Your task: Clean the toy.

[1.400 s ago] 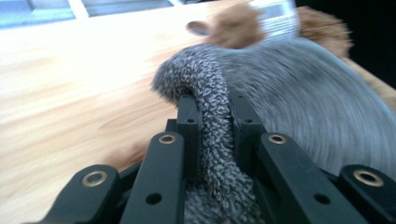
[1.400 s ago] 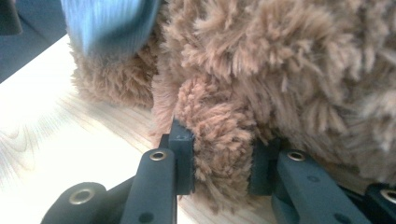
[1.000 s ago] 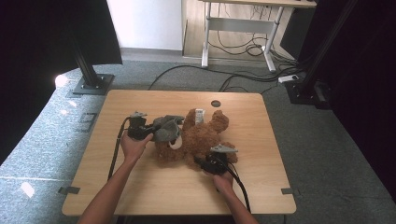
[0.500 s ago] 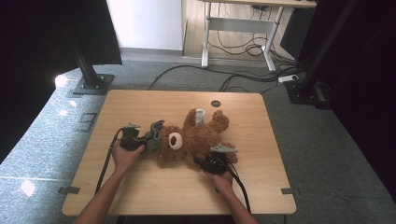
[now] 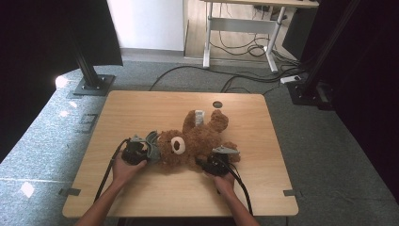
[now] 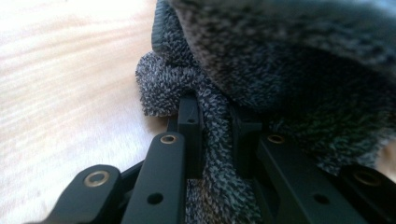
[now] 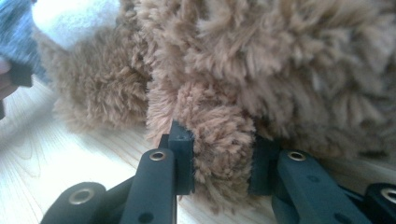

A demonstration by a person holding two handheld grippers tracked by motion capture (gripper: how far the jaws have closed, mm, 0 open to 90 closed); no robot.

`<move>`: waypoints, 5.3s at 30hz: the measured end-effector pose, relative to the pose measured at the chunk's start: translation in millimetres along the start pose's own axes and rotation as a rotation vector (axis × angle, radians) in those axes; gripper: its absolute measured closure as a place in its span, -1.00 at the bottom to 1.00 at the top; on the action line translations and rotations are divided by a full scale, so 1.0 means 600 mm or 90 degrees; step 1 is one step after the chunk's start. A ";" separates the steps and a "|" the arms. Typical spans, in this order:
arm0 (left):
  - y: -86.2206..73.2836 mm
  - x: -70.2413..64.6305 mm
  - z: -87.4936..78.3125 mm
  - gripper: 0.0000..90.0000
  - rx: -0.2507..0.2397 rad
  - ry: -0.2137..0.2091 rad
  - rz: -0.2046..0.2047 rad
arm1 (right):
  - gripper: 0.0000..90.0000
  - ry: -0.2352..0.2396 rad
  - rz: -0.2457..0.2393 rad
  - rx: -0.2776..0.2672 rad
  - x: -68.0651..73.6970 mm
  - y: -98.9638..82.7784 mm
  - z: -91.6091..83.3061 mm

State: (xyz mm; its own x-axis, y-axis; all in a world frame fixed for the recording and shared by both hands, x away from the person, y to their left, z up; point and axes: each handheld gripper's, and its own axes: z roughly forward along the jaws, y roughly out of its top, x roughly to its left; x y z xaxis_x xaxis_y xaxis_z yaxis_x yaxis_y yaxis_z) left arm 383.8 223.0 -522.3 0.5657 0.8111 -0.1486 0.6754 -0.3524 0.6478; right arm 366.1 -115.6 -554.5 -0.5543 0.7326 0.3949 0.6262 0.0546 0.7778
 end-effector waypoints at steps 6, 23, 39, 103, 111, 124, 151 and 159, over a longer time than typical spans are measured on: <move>-0.027 -0.001 -0.032 0.72 -0.014 -0.047 -0.014 | 0.54 -0.002 0.002 0.000 0.000 0.000 -0.001; 0.033 -0.103 -0.066 0.71 -0.142 -0.155 0.022 | 0.54 -0.003 0.002 -0.004 0.006 -0.001 0.003; 0.075 -0.172 0.017 0.72 -0.131 -0.195 0.043 | 0.54 0.039 0.003 -0.028 0.013 0.003 0.005; 0.033 -0.045 -0.020 0.75 -0.165 -0.126 -0.049 | -0.27 -0.069 -0.047 -0.141 -0.048 0.042 -0.182; 0.037 -0.047 -0.021 0.75 -0.162 -0.131 -0.045 | -0.40 -0.080 -0.032 -0.105 -0.093 0.071 -0.153; 0.085 -0.115 -0.042 0.74 -0.205 -0.252 -0.006 | 0.36 -0.090 -0.040 -0.082 -0.087 0.062 -0.117; 0.158 -0.191 0.088 0.76 -0.119 -0.188 0.017 | 0.48 -0.095 -0.074 -0.063 -0.078 0.048 -0.119; 0.117 -0.109 0.034 0.76 -0.137 -0.140 -0.023 | 0.50 -0.079 -0.088 -0.055 -0.076 0.044 -0.120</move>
State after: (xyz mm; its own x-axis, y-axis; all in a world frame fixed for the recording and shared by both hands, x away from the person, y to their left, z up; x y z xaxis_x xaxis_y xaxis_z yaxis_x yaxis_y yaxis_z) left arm 403.7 135.8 -482.6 0.6475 0.6927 -0.3178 0.5952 -0.1992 0.7785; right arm 368.4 -196.4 -517.0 -0.5568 0.8003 0.2222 0.4960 0.1058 0.8619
